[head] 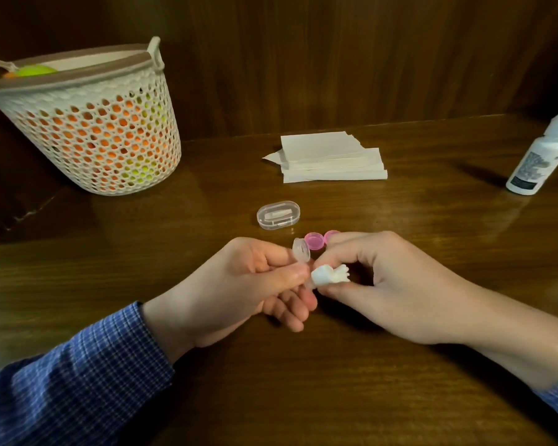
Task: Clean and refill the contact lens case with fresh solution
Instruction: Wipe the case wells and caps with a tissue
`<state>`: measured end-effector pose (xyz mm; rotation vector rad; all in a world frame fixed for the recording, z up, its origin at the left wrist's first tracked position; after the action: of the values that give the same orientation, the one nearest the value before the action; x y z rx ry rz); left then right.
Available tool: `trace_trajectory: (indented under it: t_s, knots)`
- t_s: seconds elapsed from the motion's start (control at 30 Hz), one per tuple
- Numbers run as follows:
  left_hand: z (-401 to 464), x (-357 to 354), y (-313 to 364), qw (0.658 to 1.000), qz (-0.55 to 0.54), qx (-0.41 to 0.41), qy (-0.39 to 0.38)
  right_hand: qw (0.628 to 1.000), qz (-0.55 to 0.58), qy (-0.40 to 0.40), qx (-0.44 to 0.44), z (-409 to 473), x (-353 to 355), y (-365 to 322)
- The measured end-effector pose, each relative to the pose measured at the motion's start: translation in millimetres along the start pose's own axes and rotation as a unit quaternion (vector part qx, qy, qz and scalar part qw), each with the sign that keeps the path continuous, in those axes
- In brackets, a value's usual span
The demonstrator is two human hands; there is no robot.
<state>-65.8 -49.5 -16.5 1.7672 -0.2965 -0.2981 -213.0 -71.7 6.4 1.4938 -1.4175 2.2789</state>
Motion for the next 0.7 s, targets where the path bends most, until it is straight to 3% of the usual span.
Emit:
trace_trajectory:
  t_s: [0.1, 0.2, 0.27, 0.37, 0.43, 0.5, 0.57, 0.63, 0.7]
  knots:
    - [0, 1, 7, 0.998, 0.017, -0.048, 0.029, 0.997, 0.080, 0.002, -0.022, 0, 3, 2]
    - [-3, 1, 18, 0.985, 0.105, -0.120, 0.067, 0.970, 0.236, 0.008, -0.060, 1, 5, 8]
    - [-7, -1, 24, 0.970, 0.158, -0.167, 0.083, 0.928, 0.356, -0.021, -0.105, 2, -2, 12]
    - [-10, -3, 31, 0.956, 0.172, -0.215, 0.101, 0.837, 0.514, -0.064, -0.173, 4, -11, 10]
    - [-6, 1, 28, 0.968, 0.115, -0.190, 0.114, 0.765, 0.610, -0.063, -0.198, 6, -10, 11]
    - [2, 6, 20, 0.987, -0.009, -0.117, 0.110, 0.723, 0.661, -0.042, -0.196, 8, -3, 12]
    - [5, 4, 14, 0.988, -0.121, -0.063, 0.072, 0.770, 0.612, -0.010, -0.180, 9, 9, 16]
    - [6, 0, 12, 0.982, -0.181, -0.042, 0.018, 0.870, 0.474, 0.030, -0.129, 6, 22, 16]
    - [7, -4, 9, 0.975, -0.218, -0.022, -0.023, 0.942, 0.320, 0.085, -0.061, 3, 33, 11]
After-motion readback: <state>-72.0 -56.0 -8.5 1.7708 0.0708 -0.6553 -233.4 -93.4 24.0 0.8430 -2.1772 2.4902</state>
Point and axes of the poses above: each hand's wrist, its own z-axis towards the middle knuckle, its own x-axis out of the back of the hand, y = z × x, the point moved 7 cm from there along z, towards the middle knuckle, and after that the axes turned 6 degrees about -z, right-handed, at the moved point
